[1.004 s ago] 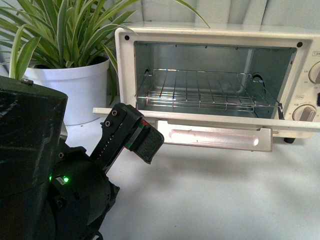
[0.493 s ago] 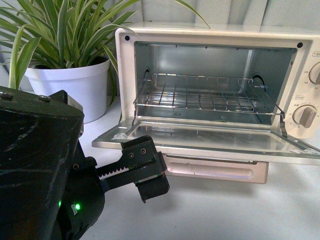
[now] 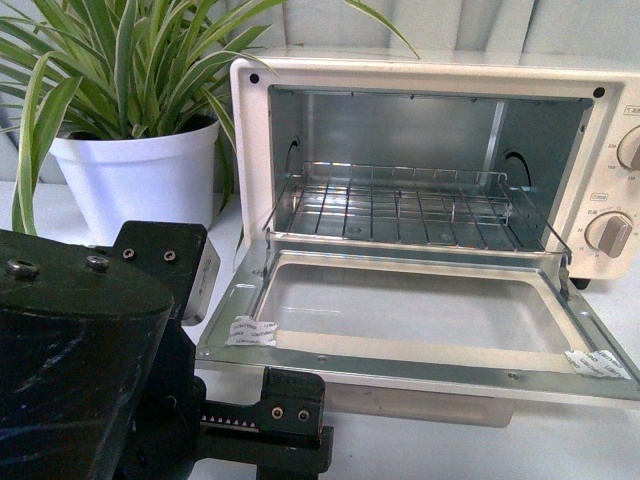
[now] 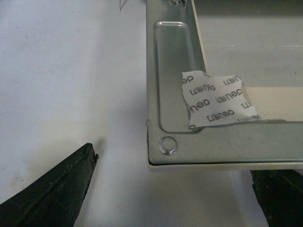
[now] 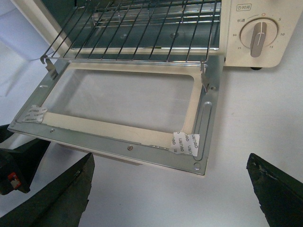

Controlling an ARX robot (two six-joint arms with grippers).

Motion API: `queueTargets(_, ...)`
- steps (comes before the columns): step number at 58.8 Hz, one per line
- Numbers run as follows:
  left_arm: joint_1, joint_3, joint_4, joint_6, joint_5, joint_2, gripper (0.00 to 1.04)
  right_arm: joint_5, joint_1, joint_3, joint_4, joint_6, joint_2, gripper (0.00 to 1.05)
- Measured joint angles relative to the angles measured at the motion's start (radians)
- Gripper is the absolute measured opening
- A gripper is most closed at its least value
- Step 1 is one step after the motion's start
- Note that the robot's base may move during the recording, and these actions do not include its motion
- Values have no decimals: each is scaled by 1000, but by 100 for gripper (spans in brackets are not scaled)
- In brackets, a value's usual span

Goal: Open oven

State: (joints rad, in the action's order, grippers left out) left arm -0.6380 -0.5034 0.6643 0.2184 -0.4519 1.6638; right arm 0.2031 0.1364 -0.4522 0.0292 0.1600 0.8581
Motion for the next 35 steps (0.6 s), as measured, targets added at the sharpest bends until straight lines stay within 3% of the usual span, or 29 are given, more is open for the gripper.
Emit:
queueTargets(19, -20, 91, 8, -132, -61, -112, 98, 38, -21, 3, 10, -11, -25, 95)
queueTargets(31, -38, 222, 12, -223, -125, -361, 98, 60, -42, 53, 19, -58, -113, 95)
queueTargets(35, -29, 283, -48, -249, -193, -546, 98, 71, -71, 83, -2, -66, -177, 95)
